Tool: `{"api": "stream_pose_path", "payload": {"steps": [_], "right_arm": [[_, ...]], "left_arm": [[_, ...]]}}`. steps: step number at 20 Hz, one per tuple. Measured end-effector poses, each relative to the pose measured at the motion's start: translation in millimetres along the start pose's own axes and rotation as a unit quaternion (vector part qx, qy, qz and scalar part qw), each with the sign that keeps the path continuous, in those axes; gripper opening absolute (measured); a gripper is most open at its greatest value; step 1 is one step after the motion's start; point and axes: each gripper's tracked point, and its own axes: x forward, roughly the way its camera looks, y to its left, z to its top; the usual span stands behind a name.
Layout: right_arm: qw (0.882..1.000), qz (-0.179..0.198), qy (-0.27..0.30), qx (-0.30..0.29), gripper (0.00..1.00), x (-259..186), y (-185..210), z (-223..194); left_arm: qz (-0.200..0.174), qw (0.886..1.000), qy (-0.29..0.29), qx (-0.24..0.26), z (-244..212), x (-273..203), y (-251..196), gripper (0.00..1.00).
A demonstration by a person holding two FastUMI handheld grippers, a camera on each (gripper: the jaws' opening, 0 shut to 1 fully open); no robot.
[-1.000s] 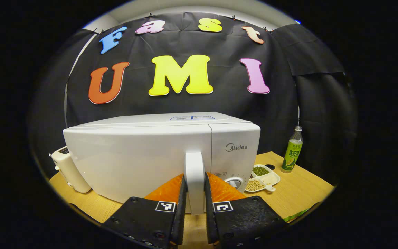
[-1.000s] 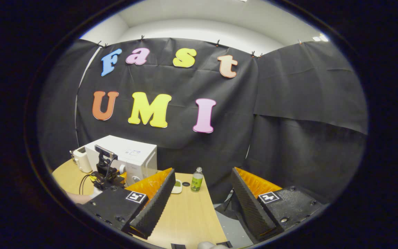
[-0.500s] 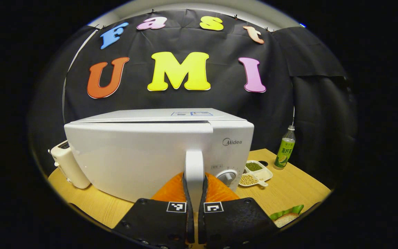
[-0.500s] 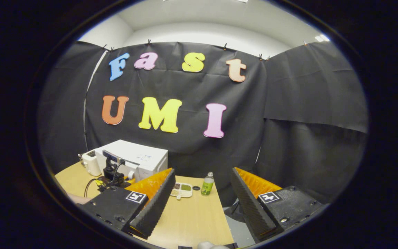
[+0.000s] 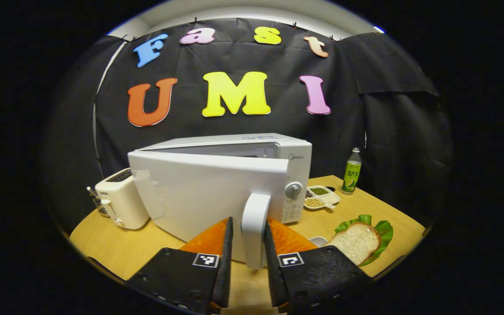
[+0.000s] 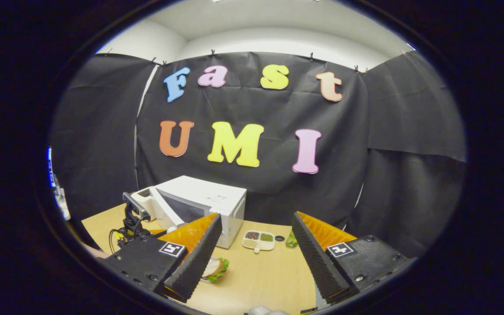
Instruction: Open the microwave oven with the left hand, put the food in, and close the microwave oven.
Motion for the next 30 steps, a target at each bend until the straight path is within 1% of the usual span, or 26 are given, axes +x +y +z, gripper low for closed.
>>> {"api": "stream_pose_path", "payload": {"steps": [1, 2, 3, 4, 5, 6, 7, 8, 11, 13, 14, 15, 16, 17, 18, 19, 20, 21, 22, 23, 25, 26, 27, 28, 29, 30], "right_arm": [[1.000, 0.008, 0.000, -0.001, 1.00, -0.3, 4.9, -2.2], [1.000, 0.015, 0.002, -0.001, 1.00, -1.1, 10.1, -3.3], [1.000, 0.020, 0.004, 0.000, 1.00, -2.0, 13.3, -6.3], [1.000, 0.023, 0.004, 0.002, 0.96, -2.6, 14.7, -8.0], [1.000, 0.026, 0.005, 0.004, 1.00, -3.4, 17.3, -9.6], [1.000, 0.029, 0.007, 0.007, 1.00, -5.2, 20.2, -12.0], [0.999, 0.031, 0.008, 0.012, 1.00, -6.6, 22.4, -15.3], [0.999, 0.034, 0.009, 0.017, 0.96, -8.0, 25.4, -17.9], [0.999, 0.043, 0.015, 0.025, 0.96, -13.6, 32.4, -25.3], [0.998, 0.046, 0.020, 0.028, 0.96, -16.1, 36.1, -31.3], [0.998, 0.046, 0.021, 0.030, 1.00, -16.5, 37.6, -33.6], [0.998, 0.048, 0.023, 0.031, 1.00, -16.0, 39.8, -36.2], [0.998, 0.050, 0.027, 0.032, 0.96, -14.9, 41.4, -39.3], [0.998, 0.053, 0.028, 0.034, 0.96, -14.2, 42.8, -42.4], [0.997, 0.060, 0.024, 0.038, 1.00, -13.4, 46.1, -42.8], [0.997, 0.064, 0.023, 0.042, 1.00, -11.4, 48.5, -43.2], [0.997, 0.064, 0.026, 0.041, 0.97, -9.0, 46.8, -48.5], [0.997, 0.065, 0.028, 0.043, 0.96, -6.1, 46.2, -52.4], [0.996, 0.065, 0.033, 0.045, 1.00, -1.8, 46.7, -57.7], [0.996, 0.069, 0.039, 0.048, 0.96, 3.6, 47.6, -64.2], [0.994, 0.073, 0.058, 0.048, 0.96, 14.3, 47.8, -84.2], [0.993, 0.079, 0.069, 0.050, 1.00, 20.3, 49.3, -97.2], [0.991, 0.084, 0.085, 0.055, 1.00, 26.9, 51.3, -110.1], [0.989, 0.094, 0.100, 0.061, 1.00, 33.8, 55.1, -124.1], [0.985, 0.101, 0.116, 0.071, 0.97, 40.5, 57.2, -137.8], [0.982, 0.107, 0.134, 0.080, 1.00, 48.8, 58.1, -154.4]], "left_arm": [[0.012, 1.000, -0.001, -0.001, -1.2, -8.7, 9.0, 0.46], [0.022, 1.000, -0.001, -0.002, -2.2, -14.1, 19.3, 0.67], [0.021, 1.000, 0.003, -0.007, -4.7, -22.8, 25.6, 0.82], [0.026, 1.000, 0.010, -0.013, -8.1, -25.7, 29.0, 0.98], [0.031, 0.999, 0.009, -0.012, -8.1, -34.1, 32.5, 0.90], [0.038, 0.999, 0.010, -0.004, -9.2, -42.1, 37.8, 0.98], [0.047, 0.999, 0.011, 0.001, -10.9, -49.1, 44.3, 0.90], [0.053, 0.998, 0.014, 0.001, -13.7, -56.6, 51.4, 0.97], [0.074, 0.997, 0.022, 0.000, -21.2, -82.8, 74.0, 0.96], [0.094, 0.995, 0.028, 0.008, -27.0, -100.6, 94.9, 0.97], [0.104, 0.994, 0.031, 0.012, -30.1, -109.7, 105.6, 0.96], [0.115, 0.993, 0.036, 0.014, -34.5, -118.6, 116.5, 0.96], [0.126, 0.991, 0.042, 0.016, -39.1, -127.6, 127.9, 0.96], [0.136, 0.990, 0.046, 0.018, -42.7, -137.0, 138.5, 0.97], [0.147, 0.988, 0.050, 0.019, -46.2, -147.2, 148.8, 0.97], [0.152, 0.987, 0.057, 0.018, -51.0, -156.0, 154.9, 0.97], [0.160, 0.985, 0.063, 0.021, -54.7, -164.8, 161.5, 0.97], [0.167, 0.983, 0.065, 0.025, -56.4, -174.6, 168.0, 0.97], [0.174, 0.982, 0.067, 0.027, -56.9, -181.9, 173.6, 0.97], [0.178, 0.981, 0.068, 0.027, -56.6, -189.8, 177.3, 0.97], [0.187, 0.980, 0.063, 0.024, -49.3, -205.0, 178.9, 0.96], [0.189, 0.980, 0.059, 0.022, -43.9, -210.0, 177.2, 0.96], [0.189, 0.980, 0.054, 0.019, -37.7, -214.1, 174.8, 0.97], [0.188, 0.981, 0.047, 0.018, -29.1, -218.4, 171.1, 0.97], [0.186, 0.982, 0.039, 0.017, -19.3, -221.1, 165.4, 0.97], [0.183, 0.982, 0.032, 0.019, -9.7, -223.4, 159.7, 0.96]]}}
